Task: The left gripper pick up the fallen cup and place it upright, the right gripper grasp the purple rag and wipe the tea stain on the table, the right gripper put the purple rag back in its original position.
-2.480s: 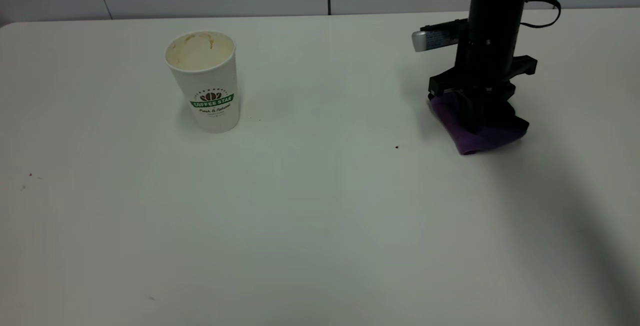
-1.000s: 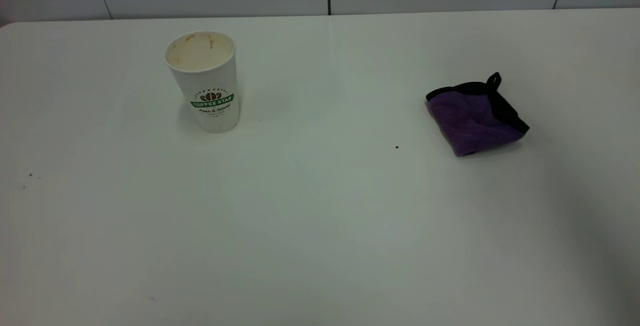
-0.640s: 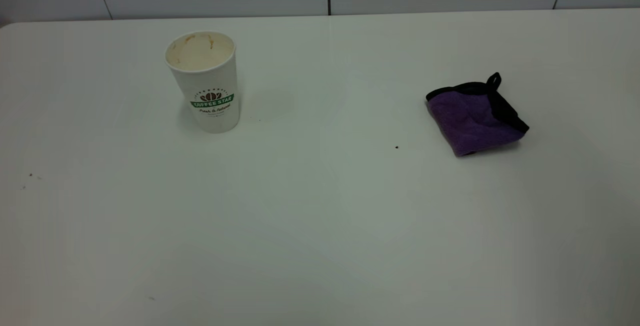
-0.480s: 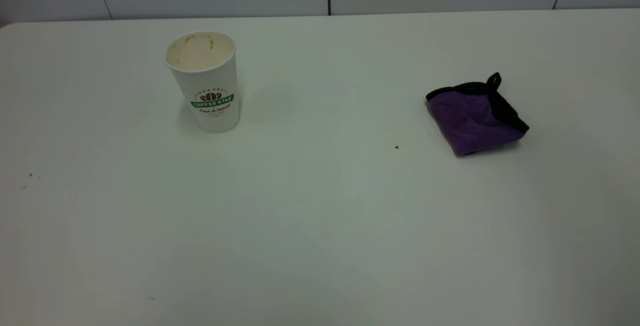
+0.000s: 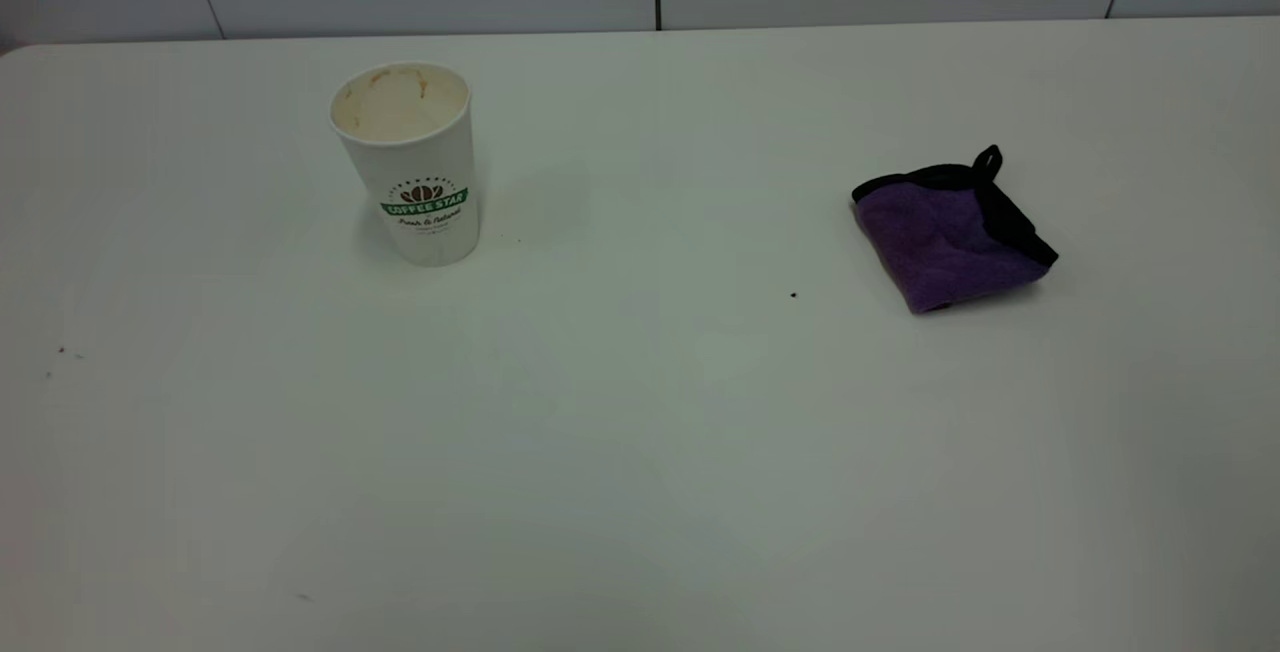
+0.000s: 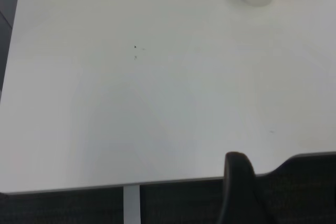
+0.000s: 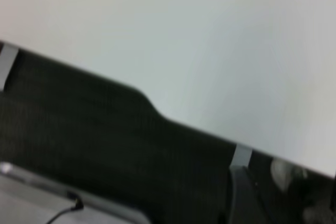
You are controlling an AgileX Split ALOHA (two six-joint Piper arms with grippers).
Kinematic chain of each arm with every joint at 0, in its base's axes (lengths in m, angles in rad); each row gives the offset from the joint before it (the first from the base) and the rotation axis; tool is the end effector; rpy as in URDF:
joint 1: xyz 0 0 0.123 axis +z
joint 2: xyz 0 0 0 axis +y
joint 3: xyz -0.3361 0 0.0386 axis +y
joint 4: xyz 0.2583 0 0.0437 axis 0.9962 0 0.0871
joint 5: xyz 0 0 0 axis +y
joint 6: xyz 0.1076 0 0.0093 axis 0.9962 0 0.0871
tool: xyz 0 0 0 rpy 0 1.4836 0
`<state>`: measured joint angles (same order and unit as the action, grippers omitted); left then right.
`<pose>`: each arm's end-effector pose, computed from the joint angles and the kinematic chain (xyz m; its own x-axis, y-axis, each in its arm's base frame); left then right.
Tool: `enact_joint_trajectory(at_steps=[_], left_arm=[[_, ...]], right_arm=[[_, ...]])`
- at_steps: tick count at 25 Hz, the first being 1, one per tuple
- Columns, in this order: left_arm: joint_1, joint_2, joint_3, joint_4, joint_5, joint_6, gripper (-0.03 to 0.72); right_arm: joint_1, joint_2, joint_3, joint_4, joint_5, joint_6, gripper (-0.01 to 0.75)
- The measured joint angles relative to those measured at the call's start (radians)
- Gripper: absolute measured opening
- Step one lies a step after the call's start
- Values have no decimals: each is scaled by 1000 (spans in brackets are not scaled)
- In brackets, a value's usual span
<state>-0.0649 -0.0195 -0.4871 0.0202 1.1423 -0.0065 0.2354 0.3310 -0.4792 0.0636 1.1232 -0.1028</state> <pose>-0.0398 0.0046 0.2622 -0.5202 0.0357 -0.8533 0.0502 0.9987 0.0112 0.0100 0.0088 0.2664 -0.7315 -0.2526 -0.6333 -0.3240 0.9461 -0.0032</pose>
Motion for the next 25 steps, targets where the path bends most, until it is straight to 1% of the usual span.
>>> enact_joint_trajectory(at_steps=[5,16,19,23,25], left_arm=[[0,0,0,0,0,0,458],[0,0,0,0,0,0,458],[0,0,0,0,0,0,458],[0,0,0,0,0,0,458],[0,0,0,0,0,0,458]], right_arm=[[0,-89,0,0,-5,1,429],[-8,-124,0,0,-6,3,429],[-81,-171,0,4,-6,4,429],[-203,-276,0,6,-5,4,429],[-239,-330,0,6,-3,4,429]])
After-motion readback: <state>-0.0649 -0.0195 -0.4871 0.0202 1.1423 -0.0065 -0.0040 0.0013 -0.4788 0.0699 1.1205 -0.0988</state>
